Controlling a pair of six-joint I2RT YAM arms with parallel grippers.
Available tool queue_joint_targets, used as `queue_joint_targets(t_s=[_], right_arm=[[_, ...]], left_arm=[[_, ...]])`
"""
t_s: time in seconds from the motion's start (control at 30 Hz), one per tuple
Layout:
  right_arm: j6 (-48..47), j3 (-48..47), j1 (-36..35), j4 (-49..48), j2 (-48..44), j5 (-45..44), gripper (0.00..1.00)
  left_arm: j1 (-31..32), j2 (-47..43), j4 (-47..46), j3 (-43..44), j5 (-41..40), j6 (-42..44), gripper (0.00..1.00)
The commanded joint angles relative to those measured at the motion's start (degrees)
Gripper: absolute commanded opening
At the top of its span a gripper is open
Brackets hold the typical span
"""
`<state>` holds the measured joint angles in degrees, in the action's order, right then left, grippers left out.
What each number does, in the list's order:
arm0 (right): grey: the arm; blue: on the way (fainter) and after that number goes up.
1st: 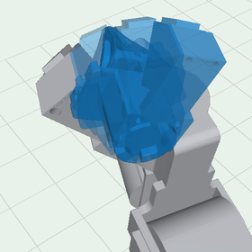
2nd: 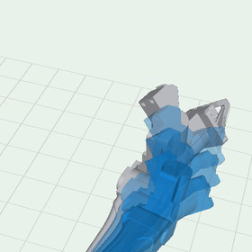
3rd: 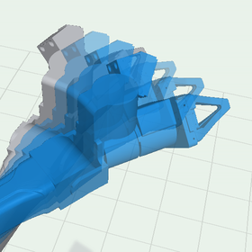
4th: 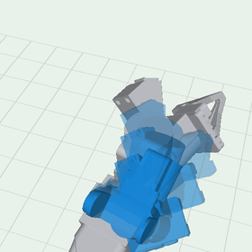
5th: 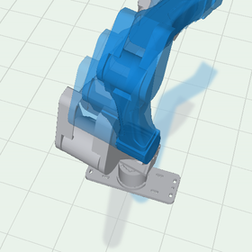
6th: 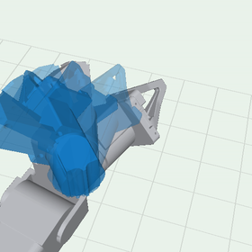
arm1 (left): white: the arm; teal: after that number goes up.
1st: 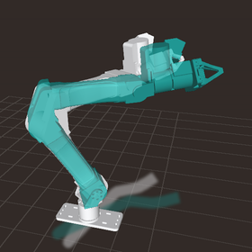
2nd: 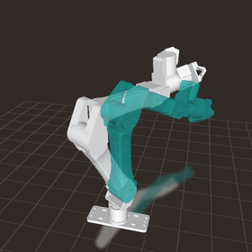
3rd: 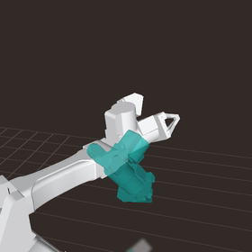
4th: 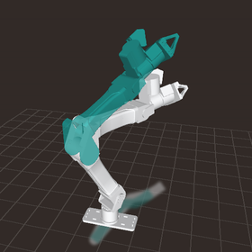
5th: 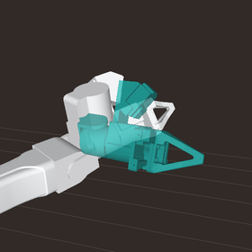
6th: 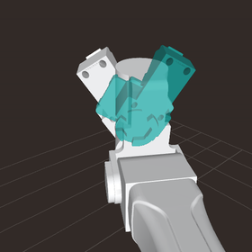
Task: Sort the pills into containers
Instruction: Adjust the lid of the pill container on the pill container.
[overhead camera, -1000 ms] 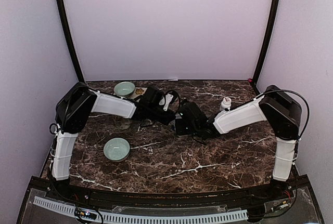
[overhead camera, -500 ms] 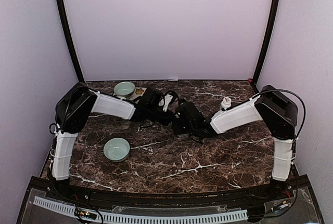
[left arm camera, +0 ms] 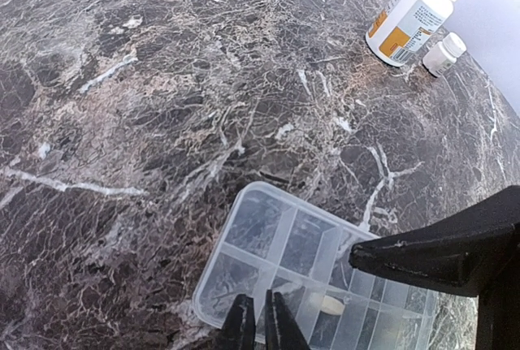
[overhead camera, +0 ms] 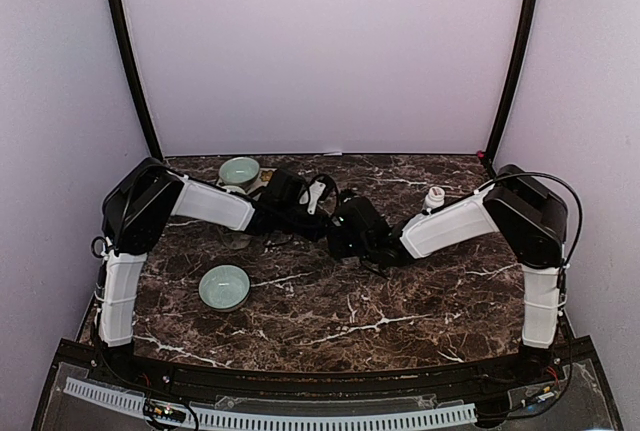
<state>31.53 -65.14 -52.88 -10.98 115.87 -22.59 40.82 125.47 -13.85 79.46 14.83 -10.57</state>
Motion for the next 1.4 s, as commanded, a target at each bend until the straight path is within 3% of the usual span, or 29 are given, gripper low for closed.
queue_joint_targets(t_s=[0.0,0.7,0.87,1.37], right_arm=[[0.1,1.0,-0.6,4.9,3.5,1.2,0.62],[-1.4,3.0,-1.3,5.0,4.6,-0.9,0.62],[-3.0,3.0,-1.3,5.8,4.1,-2.2,0.70],[-4.9,3.6,-0.4,7.8,3.2,-3.4,0.75]], left_arm=[[-1.2,-2.4,1.3,-2.7,2.8,-1.3,0.07],[-2.1,-2.1,0.2,-2.9,7.2,-1.5,0.07],[-2.1,-2.0,0.0,-2.8,7.8,-1.7,0.07],[-2.2,-2.0,0.0,-2.6,8.0,-1.7,0.07]])
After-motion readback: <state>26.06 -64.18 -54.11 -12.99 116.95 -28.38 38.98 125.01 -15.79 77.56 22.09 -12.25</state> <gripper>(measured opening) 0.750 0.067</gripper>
